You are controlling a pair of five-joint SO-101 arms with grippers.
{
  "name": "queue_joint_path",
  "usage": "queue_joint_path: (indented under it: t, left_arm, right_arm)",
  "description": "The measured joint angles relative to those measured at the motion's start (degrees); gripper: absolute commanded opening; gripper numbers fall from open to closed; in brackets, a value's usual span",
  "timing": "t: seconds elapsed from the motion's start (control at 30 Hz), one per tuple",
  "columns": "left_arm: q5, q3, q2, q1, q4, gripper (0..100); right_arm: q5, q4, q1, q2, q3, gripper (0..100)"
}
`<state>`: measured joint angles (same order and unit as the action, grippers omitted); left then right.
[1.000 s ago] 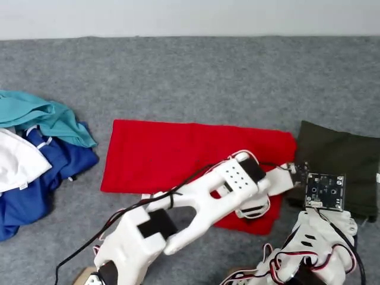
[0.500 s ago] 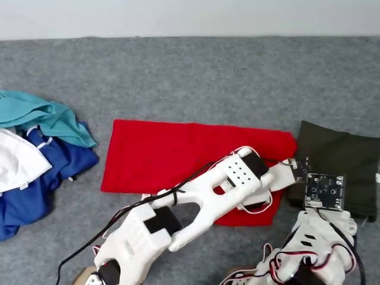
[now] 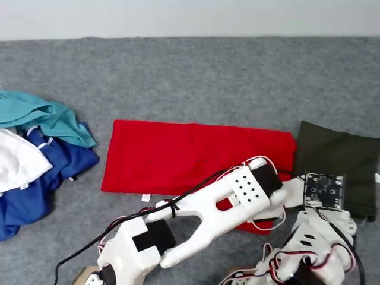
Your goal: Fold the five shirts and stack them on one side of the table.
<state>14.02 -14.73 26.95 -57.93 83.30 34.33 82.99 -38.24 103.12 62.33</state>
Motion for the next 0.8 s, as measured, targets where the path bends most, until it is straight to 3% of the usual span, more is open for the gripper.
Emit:
queue_joint_path:
  t: [0.23, 0.4, 0.8]
  left_arm:
    - [0.0, 0.0, 2.8, 4.5, -1.1, 11]
    - [-0.2, 0.0, 3.7, 8.3, -2.9, 12]
    - [0.0, 0.0, 3.9, 4.9, -0.4, 12]
  right_arm:
    - [0.0, 0.0, 0.0, 0.0, 0.0, 1.3]
    - [0.0, 0.0, 0.0, 0.0, 0.0, 1.3]
    - [0.0, 0.0, 0.0, 0.0, 0.0, 1.3]
